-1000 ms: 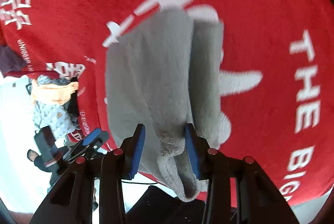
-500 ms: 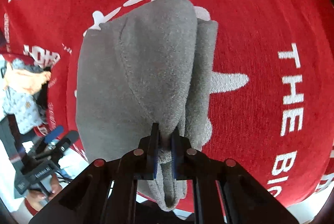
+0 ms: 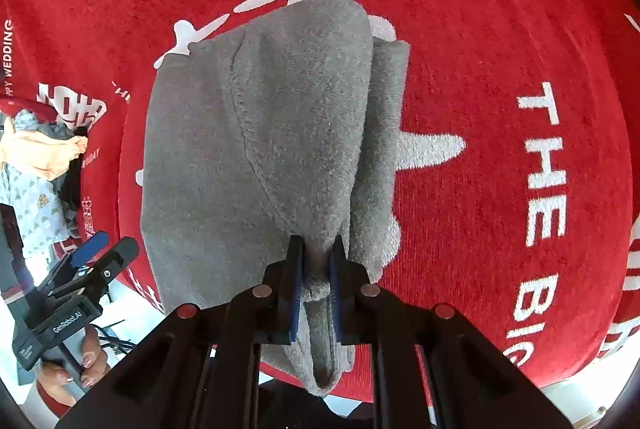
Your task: Fold small clothes
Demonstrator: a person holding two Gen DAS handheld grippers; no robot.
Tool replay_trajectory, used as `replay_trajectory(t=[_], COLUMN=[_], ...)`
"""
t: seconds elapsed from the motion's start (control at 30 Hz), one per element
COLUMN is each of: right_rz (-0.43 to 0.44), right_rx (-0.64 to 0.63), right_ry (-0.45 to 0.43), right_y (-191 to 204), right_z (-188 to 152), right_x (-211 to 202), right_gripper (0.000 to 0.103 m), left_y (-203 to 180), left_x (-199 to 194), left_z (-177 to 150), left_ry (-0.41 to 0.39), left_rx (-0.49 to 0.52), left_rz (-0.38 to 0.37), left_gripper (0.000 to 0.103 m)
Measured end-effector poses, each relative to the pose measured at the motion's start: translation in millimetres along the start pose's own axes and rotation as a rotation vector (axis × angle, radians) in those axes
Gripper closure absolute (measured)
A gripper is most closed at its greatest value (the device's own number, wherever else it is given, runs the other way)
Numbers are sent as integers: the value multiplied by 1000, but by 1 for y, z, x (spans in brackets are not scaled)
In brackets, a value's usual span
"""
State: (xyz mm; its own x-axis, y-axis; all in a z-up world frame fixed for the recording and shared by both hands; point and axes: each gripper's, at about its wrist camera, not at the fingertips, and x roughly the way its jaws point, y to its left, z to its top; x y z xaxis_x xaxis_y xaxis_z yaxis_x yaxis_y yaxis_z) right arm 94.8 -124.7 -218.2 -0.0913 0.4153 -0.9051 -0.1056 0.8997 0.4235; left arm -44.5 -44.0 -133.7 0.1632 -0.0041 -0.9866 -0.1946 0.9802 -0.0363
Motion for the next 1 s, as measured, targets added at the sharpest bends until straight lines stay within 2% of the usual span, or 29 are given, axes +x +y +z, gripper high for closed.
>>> replay_trajectory(t=[0.27, 0.37, 0.47, 0.53, 0.57, 0.63, 0.8, 0.83, 0.87, 0.9, 0.93, 1.0], right_rz=[-30, -33, -22, 2, 9, 19, 10, 3, -8, -35, -65, -77], right_rx=[6, 2, 1, -9, -15, -30, -55, -54, -61, -75, -81, -69], right_ry=[-9, -5, -9, -3, 2, 22, 77, 78, 74, 74, 76, 66], right_y=[-2, 0, 2, 5, 7, 9, 15, 16, 18, 19, 17, 10], right_z=[-8, -10, -15, -24, -29, -43, -67, -67, -67, -67, -67, -71], right_x=[-4, -5, -10, -12, -12, -9, 12, 16, 19, 22, 24, 25], right_gripper=[87, 82, 74, 54, 50, 50, 50, 51, 57, 93, 97, 97], left_y=[-5, -6, -7, -7, -7, -7, -8, -8, -8, -7, -7, -6], left_x=[-4, -5, -9, -13, -14, -14, -6, -3, -2, -1, 0, 1], left_z=[2, 2, 0, 0, -1, -1, -5, -7, -8, -9, -11, -13], left_ry=[-8, -16, -33, -42, -36, -17, 20, 32, 39, 45, 50, 56], left_rx=[16, 23, 31, 39, 40, 44, 58, 55, 55, 56, 58, 61], left_rz=[-23, -48, -88, -123, -137, -163, -135, -137, -137, -135, -131, -117], left_gripper=[4, 4, 4, 4, 4, 4, 4, 4, 4, 4, 4, 4])
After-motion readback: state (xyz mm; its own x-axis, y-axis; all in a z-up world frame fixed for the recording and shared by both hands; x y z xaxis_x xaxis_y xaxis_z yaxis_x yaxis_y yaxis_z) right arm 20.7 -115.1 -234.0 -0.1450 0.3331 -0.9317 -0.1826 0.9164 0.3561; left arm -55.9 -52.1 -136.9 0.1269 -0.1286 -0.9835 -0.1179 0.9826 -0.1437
